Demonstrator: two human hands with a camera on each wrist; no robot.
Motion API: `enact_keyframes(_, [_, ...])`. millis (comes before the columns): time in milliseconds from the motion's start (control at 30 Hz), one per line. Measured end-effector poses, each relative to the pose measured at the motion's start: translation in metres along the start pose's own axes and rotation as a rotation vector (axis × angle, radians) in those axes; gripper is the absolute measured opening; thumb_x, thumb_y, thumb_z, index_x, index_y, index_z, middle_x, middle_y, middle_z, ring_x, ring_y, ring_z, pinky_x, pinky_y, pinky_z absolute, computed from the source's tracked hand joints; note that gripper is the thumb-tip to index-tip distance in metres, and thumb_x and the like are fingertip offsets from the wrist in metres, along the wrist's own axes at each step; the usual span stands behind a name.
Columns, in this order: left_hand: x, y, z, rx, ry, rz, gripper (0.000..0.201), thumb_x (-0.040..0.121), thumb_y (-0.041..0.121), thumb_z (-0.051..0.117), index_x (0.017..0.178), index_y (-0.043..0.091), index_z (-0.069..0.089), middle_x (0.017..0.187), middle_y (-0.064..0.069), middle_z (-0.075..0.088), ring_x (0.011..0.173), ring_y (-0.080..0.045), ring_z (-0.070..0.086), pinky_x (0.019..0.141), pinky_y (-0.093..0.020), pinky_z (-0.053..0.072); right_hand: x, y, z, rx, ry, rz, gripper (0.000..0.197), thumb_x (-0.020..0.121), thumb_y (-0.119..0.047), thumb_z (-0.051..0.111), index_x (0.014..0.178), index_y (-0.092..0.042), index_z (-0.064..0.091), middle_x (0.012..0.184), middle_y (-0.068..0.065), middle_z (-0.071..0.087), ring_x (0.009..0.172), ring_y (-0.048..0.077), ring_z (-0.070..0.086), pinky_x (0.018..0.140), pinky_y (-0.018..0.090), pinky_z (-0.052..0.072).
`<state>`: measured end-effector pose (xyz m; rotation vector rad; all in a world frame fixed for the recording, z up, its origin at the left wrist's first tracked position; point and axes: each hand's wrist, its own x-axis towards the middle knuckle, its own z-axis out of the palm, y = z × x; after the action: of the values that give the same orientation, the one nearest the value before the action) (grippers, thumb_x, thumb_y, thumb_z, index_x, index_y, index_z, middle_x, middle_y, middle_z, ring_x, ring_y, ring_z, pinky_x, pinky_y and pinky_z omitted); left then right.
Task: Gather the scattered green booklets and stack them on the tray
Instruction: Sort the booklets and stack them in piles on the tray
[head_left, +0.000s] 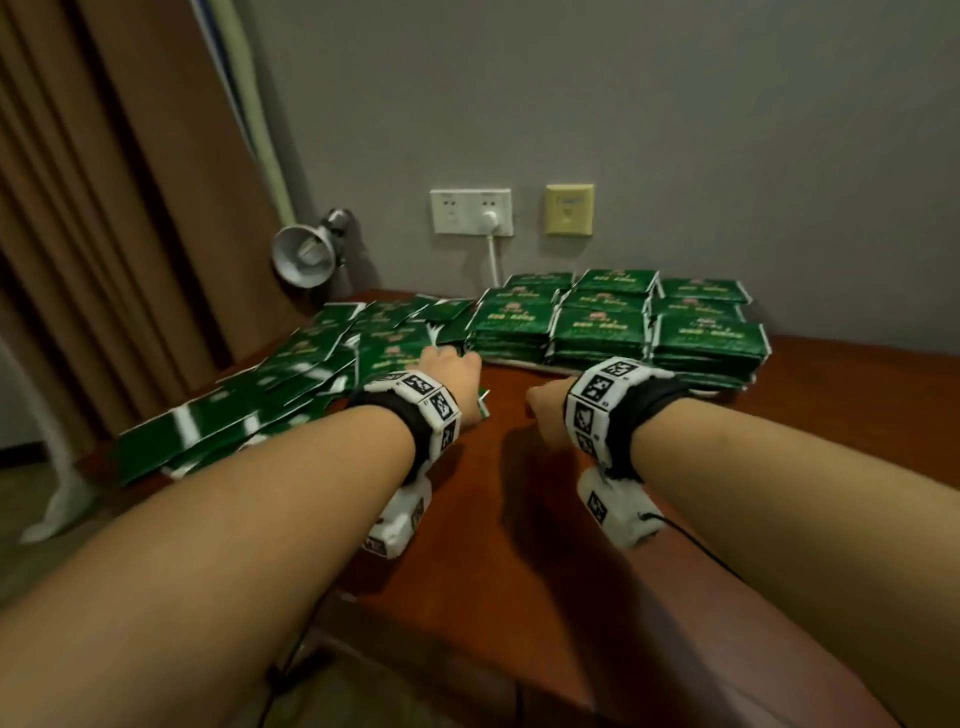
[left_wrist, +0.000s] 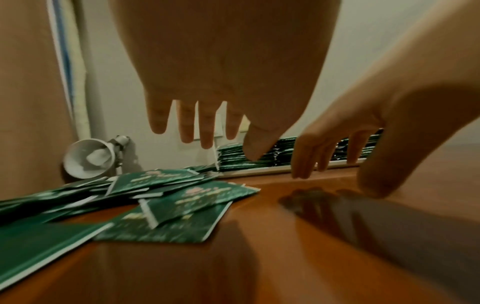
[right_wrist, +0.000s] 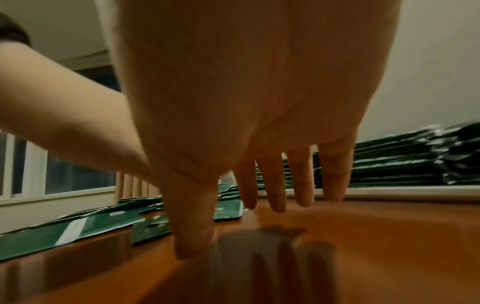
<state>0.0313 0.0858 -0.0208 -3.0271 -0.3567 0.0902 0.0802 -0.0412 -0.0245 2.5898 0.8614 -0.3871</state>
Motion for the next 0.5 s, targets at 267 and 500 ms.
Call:
enact_keyframes(267, [-0.046,-0.050,0.039,-0.061,-0.062,-0.172,0.044,0.087,0.021,0.058,0.128,0.014,0.044,0.133,-0.013,0.040,0.126,-0.033,0.036,0.100,-0.050,0.041,-0.007,-0.065,0.004,0.162,0.085,-0.055,0.060,0.087,-0.040,0.062,0.137,-0.014,0.041,0.128,0.010,0.056,0.111,0.029,0.059,0.088,0.040,0.051])
enact_keyframes(500, [-0.033,-0.059,0.055,-0.099,-0.093,-0.193,0.045,0.086,0.020,0.057,0.129,0.014,0.044,0.134,-0.013,0.037,0.127,-0.033,0.034,0.101,-0.049,0.040,0.018,-0.076,0.007,-0.001,0.019,-0.070,0.062,0.098,-0.042,0.041,0.154,-0.028,0.017,0.162,0.004,-0.001,0.140,0.039,0.027,0.110,0.044,0.032])
